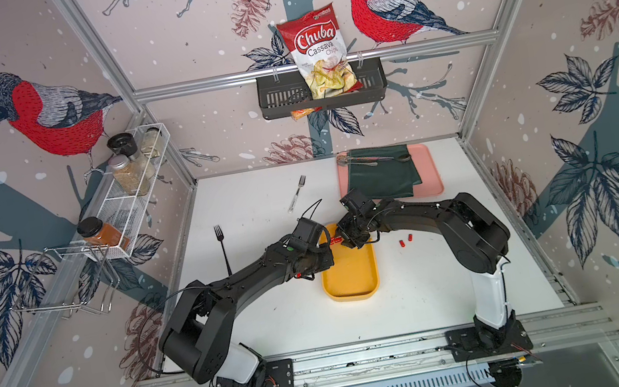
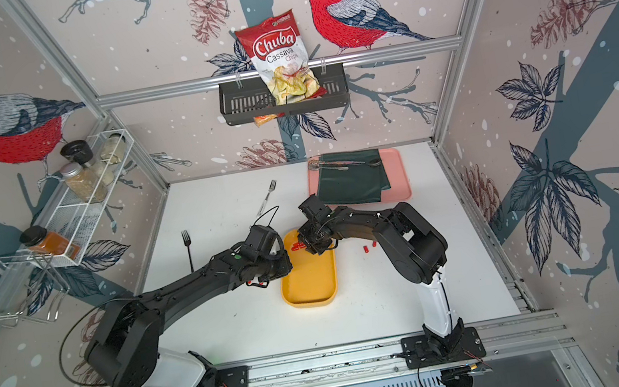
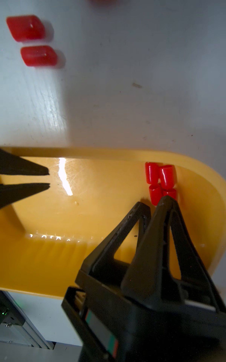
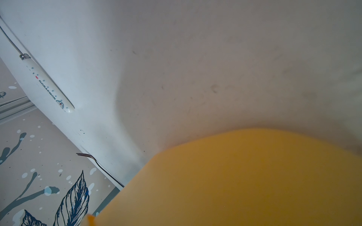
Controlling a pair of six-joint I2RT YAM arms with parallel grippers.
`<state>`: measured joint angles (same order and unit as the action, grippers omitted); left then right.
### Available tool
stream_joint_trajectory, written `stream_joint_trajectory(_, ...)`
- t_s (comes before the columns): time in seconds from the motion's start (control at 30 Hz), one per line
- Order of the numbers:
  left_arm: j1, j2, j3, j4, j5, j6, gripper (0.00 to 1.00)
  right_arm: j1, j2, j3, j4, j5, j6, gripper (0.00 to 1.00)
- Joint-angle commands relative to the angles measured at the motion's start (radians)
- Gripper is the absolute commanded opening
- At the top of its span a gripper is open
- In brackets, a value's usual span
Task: Take the screw protection sleeves out of the storage box
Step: Pick up the screw protection sleeve from the storage box.
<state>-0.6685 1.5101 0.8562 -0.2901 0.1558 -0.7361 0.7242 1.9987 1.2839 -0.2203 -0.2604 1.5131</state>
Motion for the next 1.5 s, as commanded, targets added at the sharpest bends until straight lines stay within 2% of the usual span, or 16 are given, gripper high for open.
stream_joint_trajectory(0.0, -0.001, 0.004, -0.001, 0.028, 0.005, 0.001, 0.13, -0.009, 0.017, 0.010, -0.011, 0.025, -0.017, 0.34)
stream_joint_trajectory(0.2, -0.002, 0.016, 0.004, 0.022, 0.007, 0.008, 0.13, -0.011, 0.060, 0.036, -0.028, 0.015, -0.036, 0.29)
stream_joint_trajectory(0.37, -0.001, 0.019, 0.007, 0.017, 0.006, 0.011, 0.13, -0.010, 0.068, 0.037, -0.046, 0.003, -0.054, 0.11)
stream_joint_trajectory(0.7, -0.001, 0.020, 0.018, 0.016, 0.005, 0.009, 0.13, 0.001, 0.049, 0.057, -0.087, 0.002, -0.123, 0.05)
stream_joint_trajectory(0.93, -0.001, 0.022, 0.026, 0.013, 0.004, 0.007, 0.13, 0.016, 0.042, 0.165, -0.230, -0.019, -0.290, 0.02)
stream_joint_trajectory(1.23, -0.002, 0.025, 0.040, 0.009, 0.000, 0.010, 0.13, 0.019, -0.007, 0.196, -0.382, -0.029, -0.445, 0.00)
stream_joint_trajectory(1.47, -0.002, 0.024, 0.066, -0.009, 0.002, 0.021, 0.13, -0.002, -0.061, 0.292, -0.651, -0.024, -0.712, 0.00)
